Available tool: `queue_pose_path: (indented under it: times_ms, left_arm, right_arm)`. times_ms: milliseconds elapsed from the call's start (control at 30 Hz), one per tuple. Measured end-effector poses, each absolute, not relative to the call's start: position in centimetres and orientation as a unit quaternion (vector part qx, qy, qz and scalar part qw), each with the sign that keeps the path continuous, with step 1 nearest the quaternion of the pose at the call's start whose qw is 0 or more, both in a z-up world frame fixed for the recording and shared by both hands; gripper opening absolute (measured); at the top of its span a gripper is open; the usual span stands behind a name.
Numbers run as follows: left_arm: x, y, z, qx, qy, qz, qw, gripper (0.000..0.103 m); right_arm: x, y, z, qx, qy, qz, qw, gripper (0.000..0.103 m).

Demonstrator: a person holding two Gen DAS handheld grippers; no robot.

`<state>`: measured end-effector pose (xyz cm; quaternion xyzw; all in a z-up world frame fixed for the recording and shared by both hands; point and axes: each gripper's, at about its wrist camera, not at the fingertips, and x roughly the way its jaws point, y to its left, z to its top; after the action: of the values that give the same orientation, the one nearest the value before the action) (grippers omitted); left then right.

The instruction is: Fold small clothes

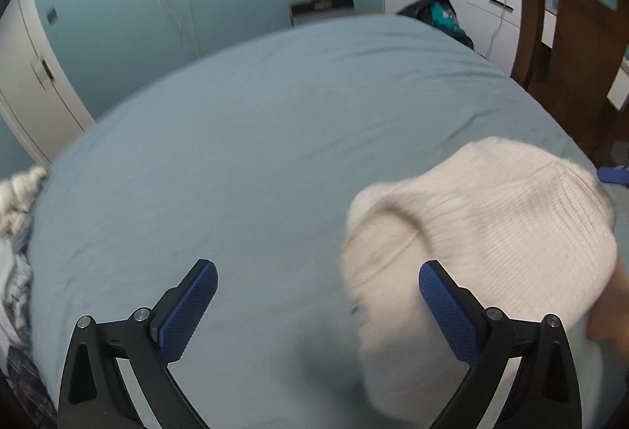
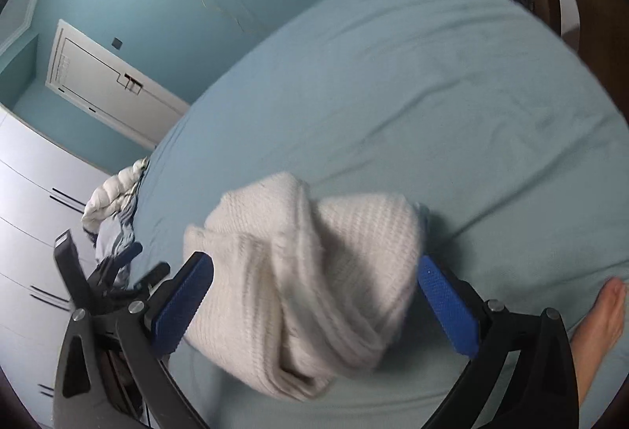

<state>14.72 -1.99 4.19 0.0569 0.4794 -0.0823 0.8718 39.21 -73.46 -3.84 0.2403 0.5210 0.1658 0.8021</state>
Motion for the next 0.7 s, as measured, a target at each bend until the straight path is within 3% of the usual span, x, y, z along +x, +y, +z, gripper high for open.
queue_pose_path:
  times_ms: [267,467,600,700]
  left_arm:
    - [17.6,4.7,-4.4,-0.278,0.570,-0.236,0.736,0.103]
    - [18.2,2.0,-10.0,-0.361,0.577,-0.332,0.653,0.103]
    - [18.9,1.6,-12.0,-0.412,0.561,-0.331,0.637,0.103]
    - [19.0,1.5,-12.3,-0.421,0.566,-0.336,0.624,0.103]
  right_arm:
    - [36.4,-75.4,-10.1,0.337,0.585,0.224,0.703,0.102]
    - [36.7,-74.1,-15.4,0.361,0.662,0.245,0.610,0.102]
    - [36.2,-74.9,-18.5,0.451,0.632,0.262,0.573,0.103]
    - [35.9,-74.5,-17.6,0.441,0.619,0.249,0.600,0.102]
